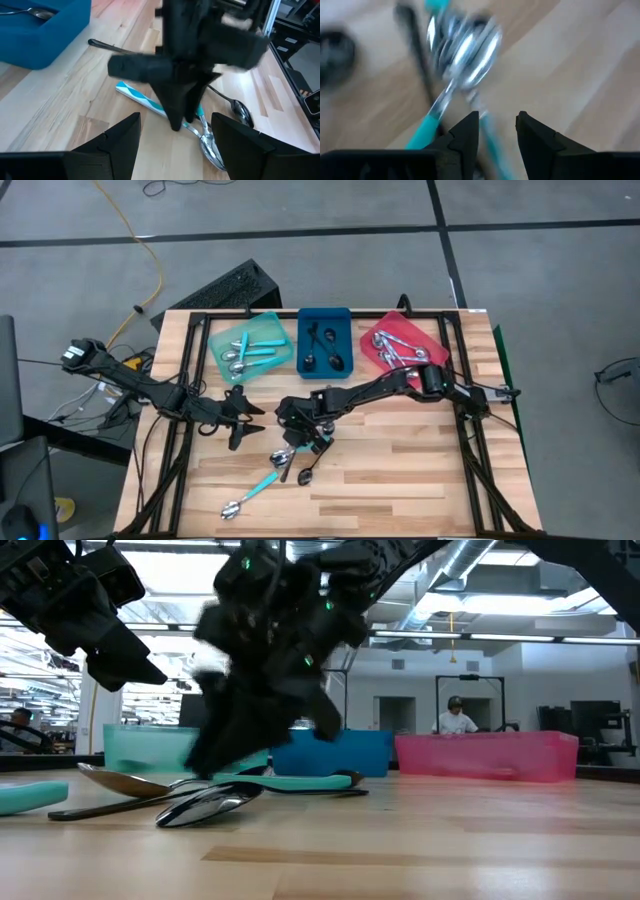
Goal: Sort silverware by color (type)
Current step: Put the white patterned spoon into the pink bin
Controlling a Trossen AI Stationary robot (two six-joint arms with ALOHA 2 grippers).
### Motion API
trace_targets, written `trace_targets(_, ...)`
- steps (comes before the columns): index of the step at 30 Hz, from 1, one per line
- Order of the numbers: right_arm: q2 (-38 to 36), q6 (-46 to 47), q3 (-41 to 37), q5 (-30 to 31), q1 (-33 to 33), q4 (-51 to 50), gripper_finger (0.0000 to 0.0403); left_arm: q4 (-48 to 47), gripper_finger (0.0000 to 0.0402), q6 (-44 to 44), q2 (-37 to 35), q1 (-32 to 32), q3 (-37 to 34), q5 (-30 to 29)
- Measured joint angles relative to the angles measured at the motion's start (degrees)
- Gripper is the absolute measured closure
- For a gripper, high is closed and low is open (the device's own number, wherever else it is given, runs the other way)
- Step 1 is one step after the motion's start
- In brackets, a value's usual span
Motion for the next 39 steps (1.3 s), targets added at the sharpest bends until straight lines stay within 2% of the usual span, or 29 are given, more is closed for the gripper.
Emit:
trace_targets(11,1.67,0.63,0.06,0.06,0.02,-0.37,0.0254,-0.04,0.0173,0.01,-0.01,0.00,0.00,0.00)
trace_targets(17,1.67,2.45,0.08,0.04,0.00,-0.88,0.0284,-0.04,0.0173,0.00,0.00,0.00,0.00,0.00)
trace_targets(26,1.67,4.61,0.08,0.07,-0.02,-2.25,0.0352,-0.03,0.0173,-0.11,0.00,0.00,0.00,0.02)
trace_targets(29,1.67,5.92,0.08,0.27,-0.02,-2.36,0.0358,-0.03,0.0173,-0.23,0.00,0.00,0.00,0.02)
trace_targets(39,1.67,9.75,0.08,9.68,0.43,-2.41,0.0354,-0.03,0.0173,-0.52,0.00,0.00,0.00,0.02)
